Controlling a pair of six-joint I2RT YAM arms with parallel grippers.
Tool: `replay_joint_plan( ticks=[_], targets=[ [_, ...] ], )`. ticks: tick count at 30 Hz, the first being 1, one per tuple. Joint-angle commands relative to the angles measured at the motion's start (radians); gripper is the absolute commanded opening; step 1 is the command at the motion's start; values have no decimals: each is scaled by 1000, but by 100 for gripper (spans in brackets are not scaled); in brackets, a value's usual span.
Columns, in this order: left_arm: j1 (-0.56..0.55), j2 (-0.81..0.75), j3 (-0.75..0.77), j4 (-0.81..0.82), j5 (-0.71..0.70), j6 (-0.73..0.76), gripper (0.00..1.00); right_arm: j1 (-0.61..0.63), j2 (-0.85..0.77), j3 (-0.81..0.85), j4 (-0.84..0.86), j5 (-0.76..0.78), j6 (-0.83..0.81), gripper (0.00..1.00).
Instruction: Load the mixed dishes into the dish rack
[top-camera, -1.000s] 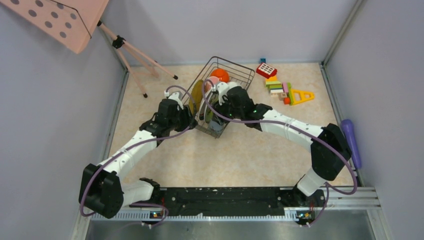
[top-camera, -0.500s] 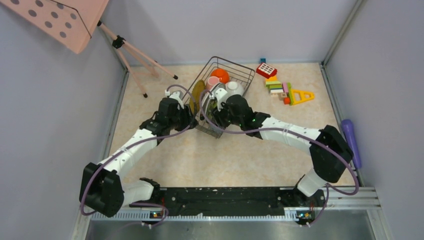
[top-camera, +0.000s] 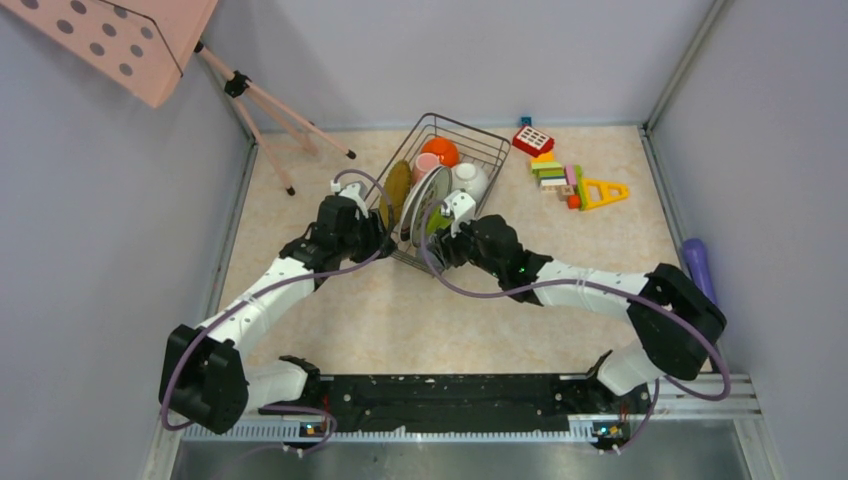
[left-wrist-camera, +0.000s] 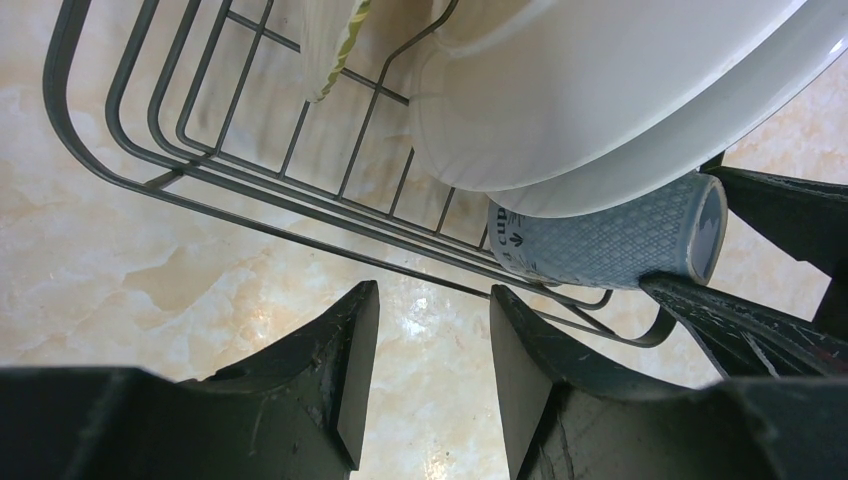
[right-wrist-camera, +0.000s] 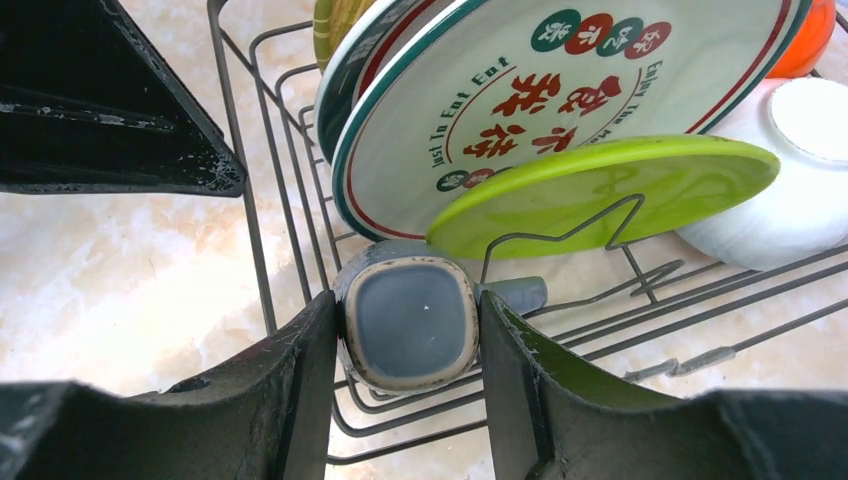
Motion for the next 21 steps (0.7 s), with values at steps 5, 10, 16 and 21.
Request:
replay_joint_plan(
  ticks=[5, 10, 16, 21],
  targets=[
    [5, -6, 35, 10, 3, 12, 50, 28, 41, -2, 7, 95, -13, 0],
    [5, -9, 36, 7, 1, 15, 50, 43, 52, 70, -191, 175, -23, 0],
    [5, -3, 41, 11, 6, 10, 50, 46, 85, 179, -375, 185, 32, 67],
    [5, -5, 43, 3, 2, 9, 50, 46, 62, 286, -487, 157, 89, 84]
  ],
)
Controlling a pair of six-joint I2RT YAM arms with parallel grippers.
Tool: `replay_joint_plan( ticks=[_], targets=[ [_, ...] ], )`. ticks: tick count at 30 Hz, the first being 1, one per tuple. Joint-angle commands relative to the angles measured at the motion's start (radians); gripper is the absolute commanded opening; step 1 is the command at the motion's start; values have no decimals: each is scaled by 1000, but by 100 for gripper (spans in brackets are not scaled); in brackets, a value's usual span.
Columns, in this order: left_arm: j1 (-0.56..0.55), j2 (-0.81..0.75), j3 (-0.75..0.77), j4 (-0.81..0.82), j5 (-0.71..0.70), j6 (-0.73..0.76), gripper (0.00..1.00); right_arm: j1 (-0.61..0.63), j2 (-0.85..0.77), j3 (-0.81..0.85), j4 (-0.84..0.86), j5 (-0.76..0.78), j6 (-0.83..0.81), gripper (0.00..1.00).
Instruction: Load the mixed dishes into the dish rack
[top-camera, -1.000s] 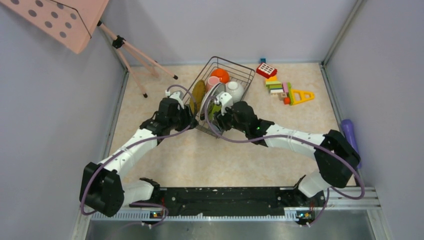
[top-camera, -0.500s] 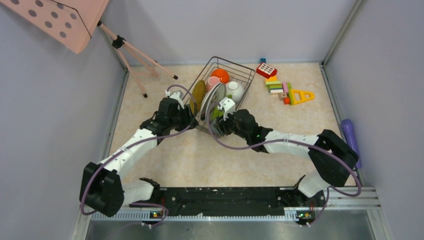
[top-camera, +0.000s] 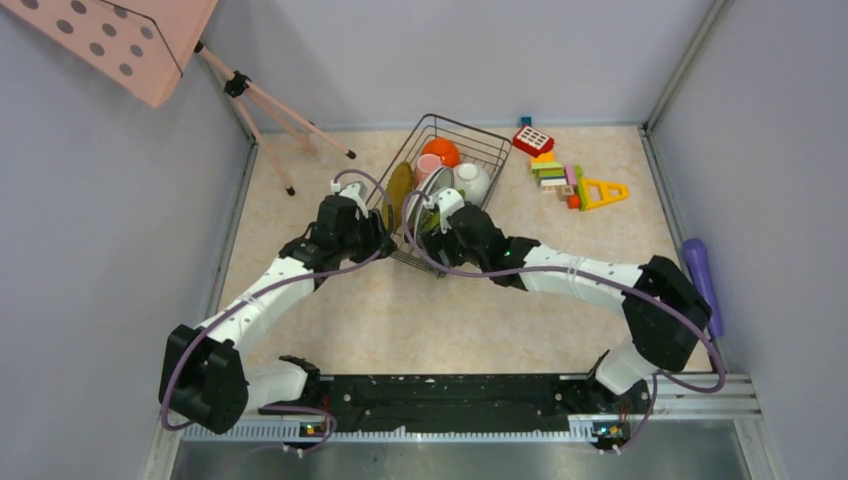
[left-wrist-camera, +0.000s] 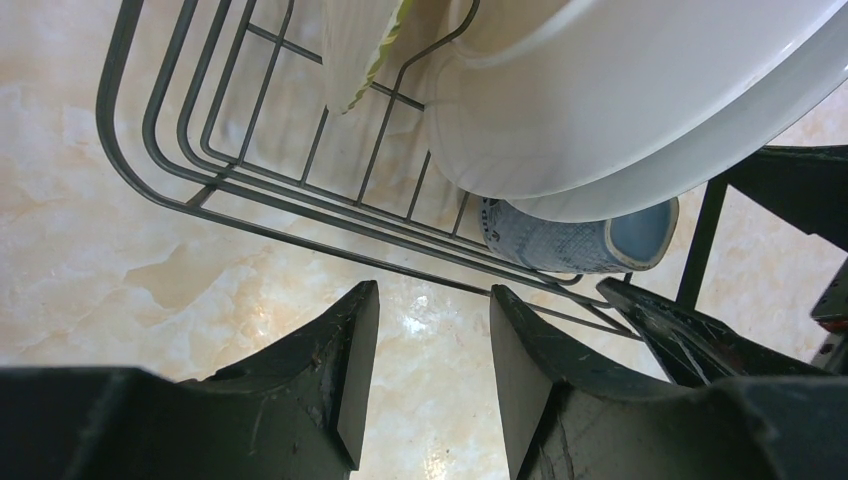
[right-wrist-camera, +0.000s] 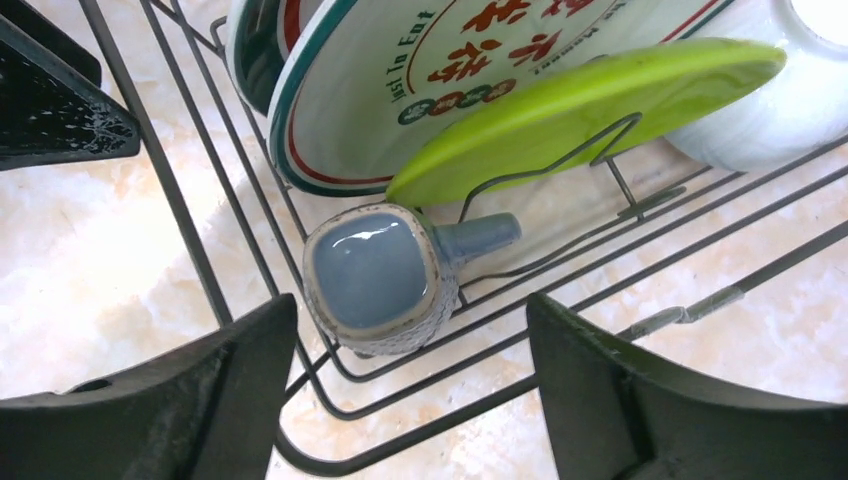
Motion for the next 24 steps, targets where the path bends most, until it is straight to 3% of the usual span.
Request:
replay_joint_plan(
  ticks=[1, 4, 8, 13, 16, 21, 24],
  targets=[
    [5, -7, 42, 9, 0, 8, 50, 7, -14, 126, -142, -2, 65, 87],
    [5, -21, 51, -10, -12, 9, 51, 7, -37, 166, -193, -5, 99, 91],
    [7, -88, 62, -65, -59, 28, 54, 7, -155, 97, -184, 17, 142, 93],
    [10, -254, 5, -133, -252, 16, 68, 4, -335, -26, -222, 280, 224, 93],
    [13, -361, -76, -116, -381, -33, 78, -19, -467, -153, -206, 454, 280, 94],
    [12, -426, -182, -135, -671, -194, 86, -202, -723, -409, -103, 470, 360, 95],
    [12, -443, -257, -54, -780, -202, 88, -272, -885, -589, 86, 526, 256, 96]
  ],
)
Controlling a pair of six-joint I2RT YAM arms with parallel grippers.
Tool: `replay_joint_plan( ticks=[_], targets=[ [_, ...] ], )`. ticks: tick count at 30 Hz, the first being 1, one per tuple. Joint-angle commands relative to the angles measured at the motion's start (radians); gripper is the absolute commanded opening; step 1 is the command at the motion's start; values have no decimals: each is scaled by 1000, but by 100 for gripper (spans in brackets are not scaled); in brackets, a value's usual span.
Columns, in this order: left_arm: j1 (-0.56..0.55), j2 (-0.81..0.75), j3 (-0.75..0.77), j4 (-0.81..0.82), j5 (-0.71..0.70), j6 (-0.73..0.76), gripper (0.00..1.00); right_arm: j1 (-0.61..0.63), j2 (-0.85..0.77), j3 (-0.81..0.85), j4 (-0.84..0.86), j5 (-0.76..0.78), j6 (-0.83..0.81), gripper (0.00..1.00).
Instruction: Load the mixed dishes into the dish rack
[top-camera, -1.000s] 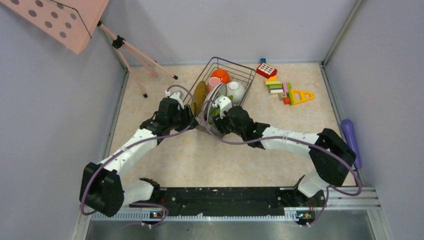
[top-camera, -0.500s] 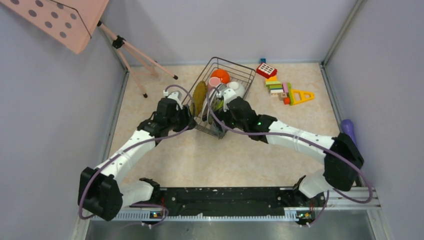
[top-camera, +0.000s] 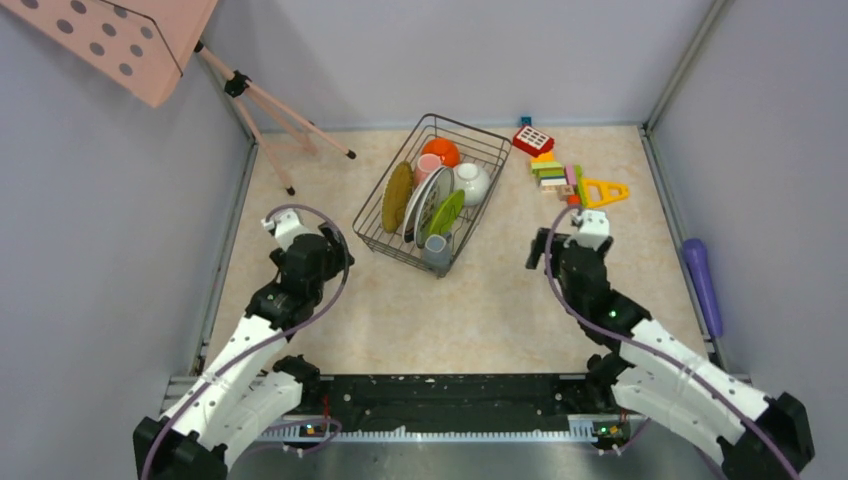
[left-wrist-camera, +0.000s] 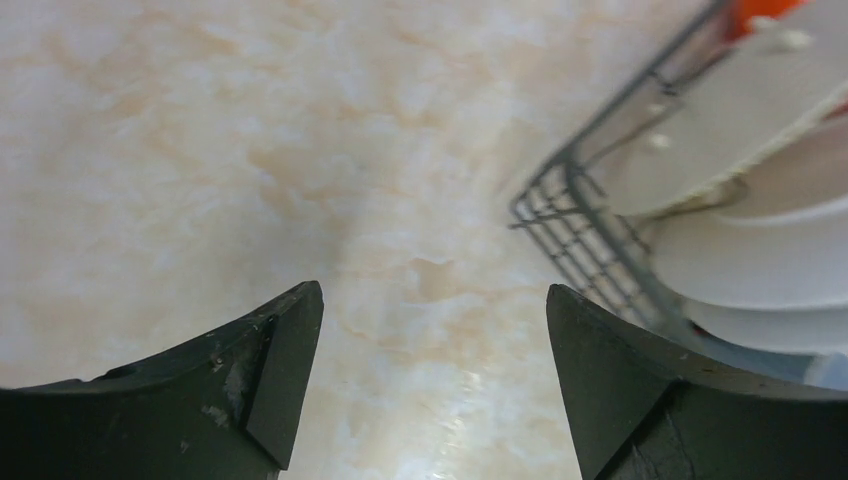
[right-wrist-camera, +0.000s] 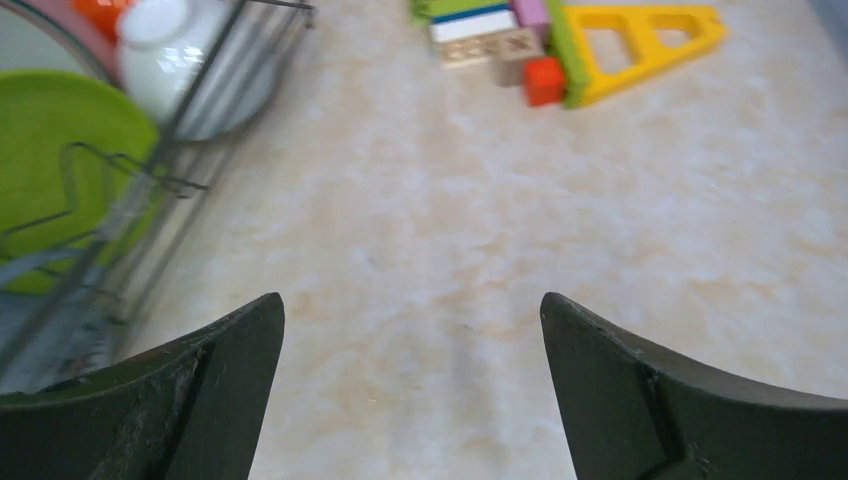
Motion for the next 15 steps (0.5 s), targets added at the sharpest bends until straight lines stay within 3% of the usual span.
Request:
replay_joint_plan(
  ticks=[1, 5, 7, 11, 15],
  targets=[
    [4, -20, -119, 121, -264, -46, 88, -79, -209, -214, 277, 125, -111, 97],
    [4, -36, -290, 422, -422, 124, 89, -140, -284, -317, 390, 154, -265, 99],
    [6, -38, -325, 505, -496, 142, 89, -219, -276, -344, 431, 53, -262, 98],
    [7, -56, -385, 737, -396, 404, 88, -323, -162, -381, 570, -69, -341, 98],
    [8, 9, -523, 1078, -402, 634, 87, -347, -23, -461, 851, -35, -383, 99]
  ],
)
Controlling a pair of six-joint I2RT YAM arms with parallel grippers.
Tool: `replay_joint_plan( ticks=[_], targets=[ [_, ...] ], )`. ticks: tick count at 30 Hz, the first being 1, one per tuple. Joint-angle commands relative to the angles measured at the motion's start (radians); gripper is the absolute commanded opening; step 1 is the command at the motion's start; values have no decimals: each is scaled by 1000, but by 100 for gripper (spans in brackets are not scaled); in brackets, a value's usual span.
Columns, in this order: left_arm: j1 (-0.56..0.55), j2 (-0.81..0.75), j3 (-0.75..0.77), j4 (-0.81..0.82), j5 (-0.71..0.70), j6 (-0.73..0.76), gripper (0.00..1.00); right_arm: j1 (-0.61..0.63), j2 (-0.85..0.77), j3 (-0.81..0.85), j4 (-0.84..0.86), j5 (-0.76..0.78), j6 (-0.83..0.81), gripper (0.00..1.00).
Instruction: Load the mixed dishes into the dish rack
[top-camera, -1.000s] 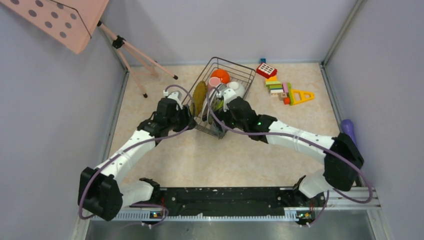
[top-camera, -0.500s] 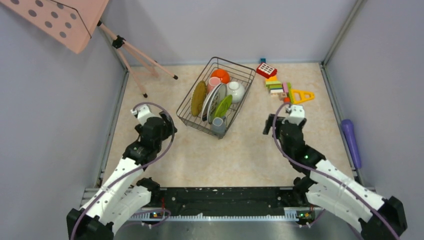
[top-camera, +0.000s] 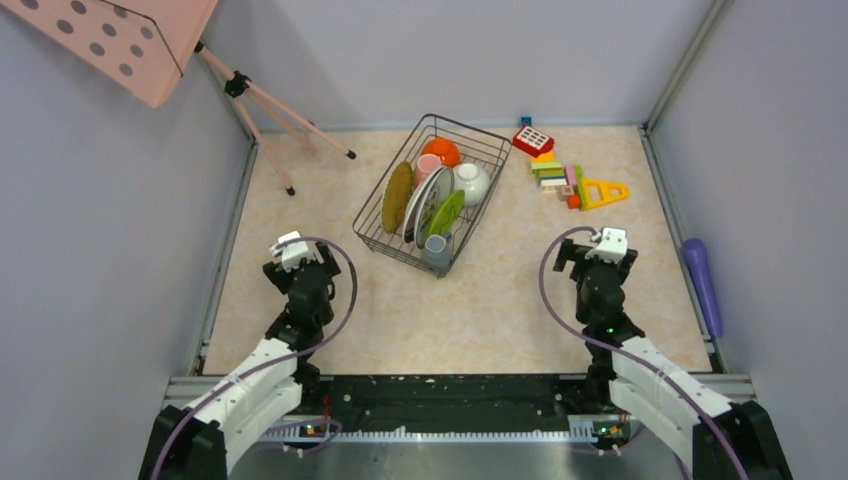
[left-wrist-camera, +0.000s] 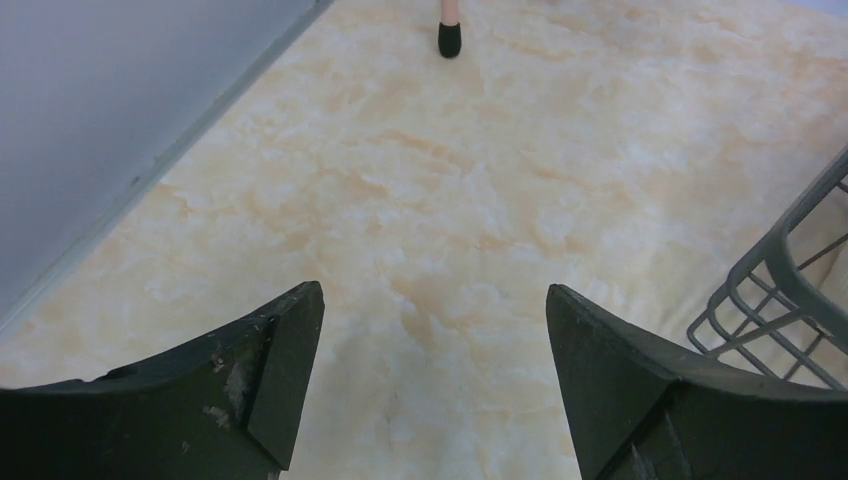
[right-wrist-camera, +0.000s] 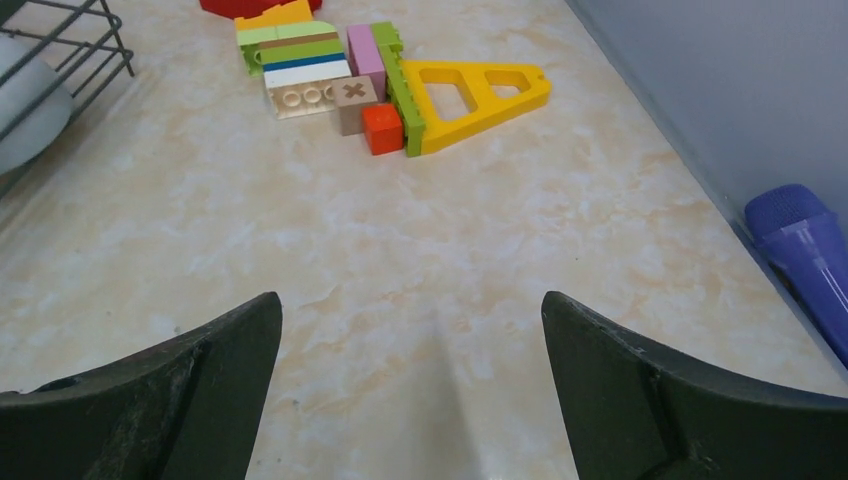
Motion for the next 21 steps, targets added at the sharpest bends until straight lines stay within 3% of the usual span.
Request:
replay_joint_plan(
  ticks=[1, 5, 9, 12, 14, 16, 18, 19, 21],
  targets=[
    [11, 80, -139, 570, -31, 304, 86, -25, 150, -92, 429, -33, -113, 99],
    [98, 294, -142, 783, 49, 305, 85, -110, 430, -70, 666, -84, -99, 98],
    [174, 480, -115, 985, 127, 377, 84, -185, 590, -24, 787, -172, -110, 97],
    [258, 536, -100, 1006, 287, 296, 83, -221, 719, -24, 917, -231, -105, 95],
    [318, 606, -94, 1058, 379, 263, 81, -233, 780, -10, 949, -202, -86, 95],
    [348, 697, -84, 1121, 429, 261, 81, -242, 755, 15, 854, -211, -75, 92],
    [354, 766, -53, 1178, 462, 288, 82, -242, 770, 4, 902, -204, -75, 91],
    [357, 750, 12, 1062, 458, 267, 84, -242, 766, 12, 879, -197, -75, 98],
    [381, 714, 96, 784, 490, 229, 87, -244, 768, 13, 881, -191, -48, 99]
  ],
)
